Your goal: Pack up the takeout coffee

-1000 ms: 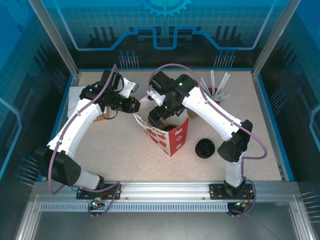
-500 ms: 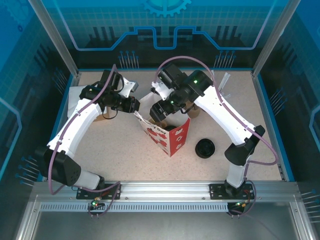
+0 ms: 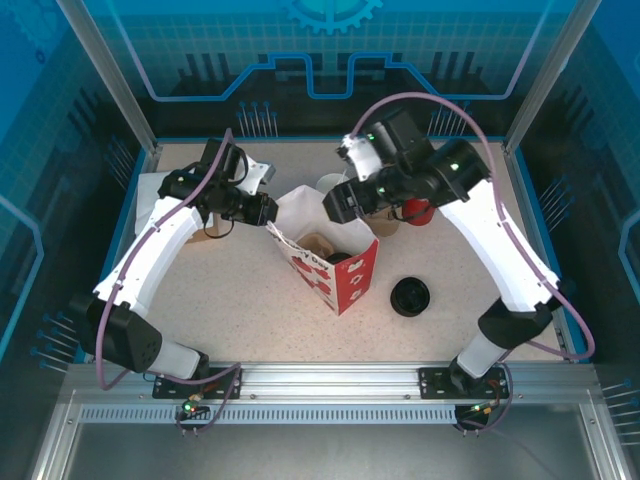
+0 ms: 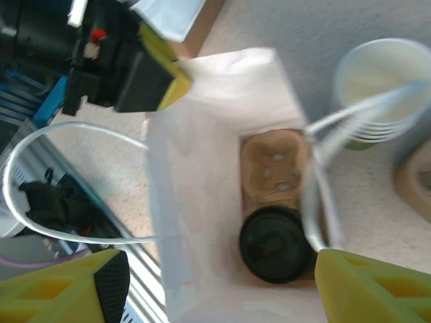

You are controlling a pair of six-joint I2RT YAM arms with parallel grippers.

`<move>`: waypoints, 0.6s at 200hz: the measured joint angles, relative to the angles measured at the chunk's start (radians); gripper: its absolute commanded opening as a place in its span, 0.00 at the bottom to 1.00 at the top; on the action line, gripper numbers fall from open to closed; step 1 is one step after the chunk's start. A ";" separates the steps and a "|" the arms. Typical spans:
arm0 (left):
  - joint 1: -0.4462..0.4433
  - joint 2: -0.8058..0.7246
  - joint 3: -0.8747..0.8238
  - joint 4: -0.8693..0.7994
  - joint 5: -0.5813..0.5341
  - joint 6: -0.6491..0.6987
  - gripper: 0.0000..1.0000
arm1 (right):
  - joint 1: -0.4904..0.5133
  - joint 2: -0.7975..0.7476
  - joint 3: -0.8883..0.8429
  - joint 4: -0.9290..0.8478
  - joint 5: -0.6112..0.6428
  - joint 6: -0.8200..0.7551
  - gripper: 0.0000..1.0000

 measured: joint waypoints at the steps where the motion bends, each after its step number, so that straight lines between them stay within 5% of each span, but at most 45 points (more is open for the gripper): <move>1: 0.000 0.000 0.000 0.000 0.000 -0.001 0.23 | -0.004 -0.006 -0.004 0.001 0.008 0.002 0.75; 67: 0.000 0.000 0.031 -0.026 -0.027 -0.018 0.52 | -0.137 -0.211 -0.283 0.029 0.382 0.085 0.71; 120: 0.014 -0.017 0.051 -0.033 -0.022 -0.034 0.68 | -0.168 -0.140 -0.395 0.140 0.592 0.048 0.71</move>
